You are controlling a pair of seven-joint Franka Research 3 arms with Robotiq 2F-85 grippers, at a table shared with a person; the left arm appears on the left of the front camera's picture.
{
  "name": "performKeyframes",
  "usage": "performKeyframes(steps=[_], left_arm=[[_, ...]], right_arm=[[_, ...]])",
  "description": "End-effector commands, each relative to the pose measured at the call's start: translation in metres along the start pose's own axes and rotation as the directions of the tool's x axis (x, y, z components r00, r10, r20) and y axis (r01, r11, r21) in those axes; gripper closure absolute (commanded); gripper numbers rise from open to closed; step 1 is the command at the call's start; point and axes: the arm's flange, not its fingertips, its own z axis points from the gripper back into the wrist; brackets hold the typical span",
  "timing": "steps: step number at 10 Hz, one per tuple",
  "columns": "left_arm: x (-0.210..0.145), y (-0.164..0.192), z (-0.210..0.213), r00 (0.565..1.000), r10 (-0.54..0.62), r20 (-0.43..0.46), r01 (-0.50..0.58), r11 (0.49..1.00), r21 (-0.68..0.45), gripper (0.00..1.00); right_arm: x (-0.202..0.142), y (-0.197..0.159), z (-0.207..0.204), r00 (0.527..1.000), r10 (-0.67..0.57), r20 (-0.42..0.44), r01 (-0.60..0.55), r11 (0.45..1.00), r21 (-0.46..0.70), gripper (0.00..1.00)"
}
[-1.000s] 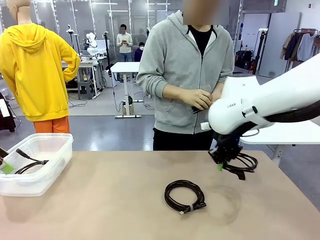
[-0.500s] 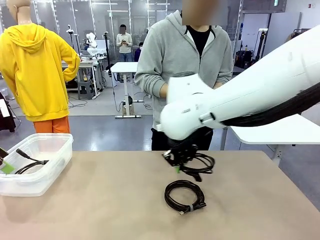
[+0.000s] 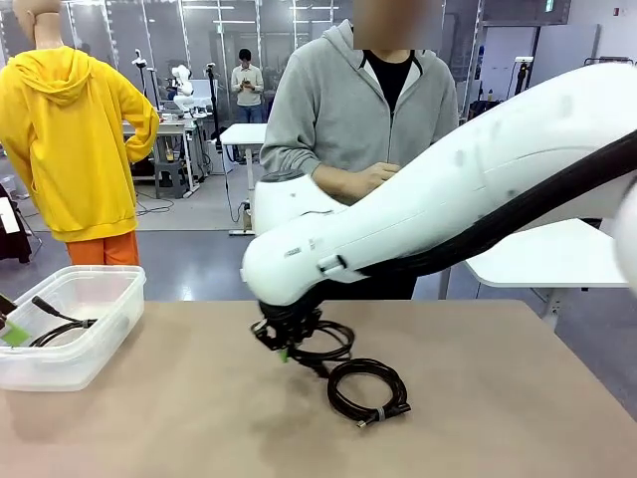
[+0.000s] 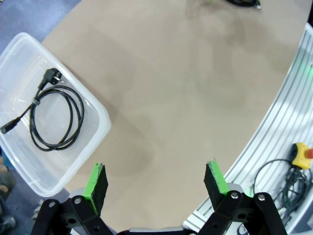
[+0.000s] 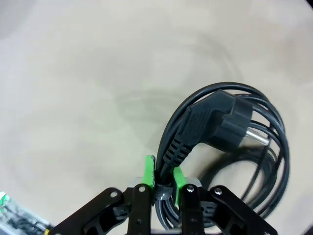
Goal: Organize and store the cables.
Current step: Place the Power Cable into the Organizing box.
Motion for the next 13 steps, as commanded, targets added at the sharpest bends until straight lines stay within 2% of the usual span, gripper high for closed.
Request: performKeyframes(steps=[1,4,5,6,7,8,9,11,12,13], left_arm=[[0.001,-0.001,0.002,1.0,0.008,-0.009,-0.008,1.0,0.001,0.0],[0.001,-0.001,0.002,1.0,0.008,-0.009,-0.008,1.0,0.001,0.0],[0.001,-0.001,0.002,1.0,0.008,-0.009,-0.008,1.0,0.001,0.0],[0.001,-0.001,0.002,1.0,0.008,-0.009,-0.008,1.0,0.001,0.0],[0.001,-0.001,0.002,1.0,0.008,-0.009,-0.008,1.0,0.001,0.0],[0.001,-0.001,0.002,1.0,0.008,-0.009,-0.008,1.0,0.001,0.0],[0.001,-0.001,0.002,1.0,0.008,-0.009,-0.008,1.0,0.001,0.0],[0.001,-0.001,0.002,1.0,0.008,-0.009,-0.008,1.0,0.001,0.0],[0.001,-0.001,0.002,1.0,0.008,-0.009,-0.008,1.0,0.001,0.0],[0.001,-0.001,0.002,1.0,0.008,-0.009,-0.008,1.0,0.001,0.0]], right_arm=[[0.026,0.031,-0.011,0.998,-0.053,0.016,0.053,0.998,-0.014,0.84],[0.037,0.061,-0.029,0.996,-0.085,-0.022,0.085,0.996,0.002,0.84],[0.036,0.064,-0.028,0.996,-0.084,-0.022,0.084,0.996,-0.006,0.72],[0.036,0.066,-0.026,0.996,-0.084,-0.028,0.084,0.996,-0.018,0.48],[0.036,0.065,-0.025,0.996,-0.084,-0.035,0.084,0.996,-0.006,0.35],[0.032,0.065,-0.021,0.996,-0.089,-0.033,0.089,0.996,-0.005,0.11],[0.026,0.062,-0.013,0.996,-0.087,-0.026,0.087,0.996,-0.015,0.0],[0.006,0.032,0.015,0.996,-0.089,0.014,0.089,0.996,0.015,0.0],[-0.007,0.011,0.03,0.997,-0.07,0.024,0.069,0.997,0.038,0.05],[-0.022,-0.014,0.048,0.997,-0.052,0.052,0.048,0.996,0.08,0.0]])
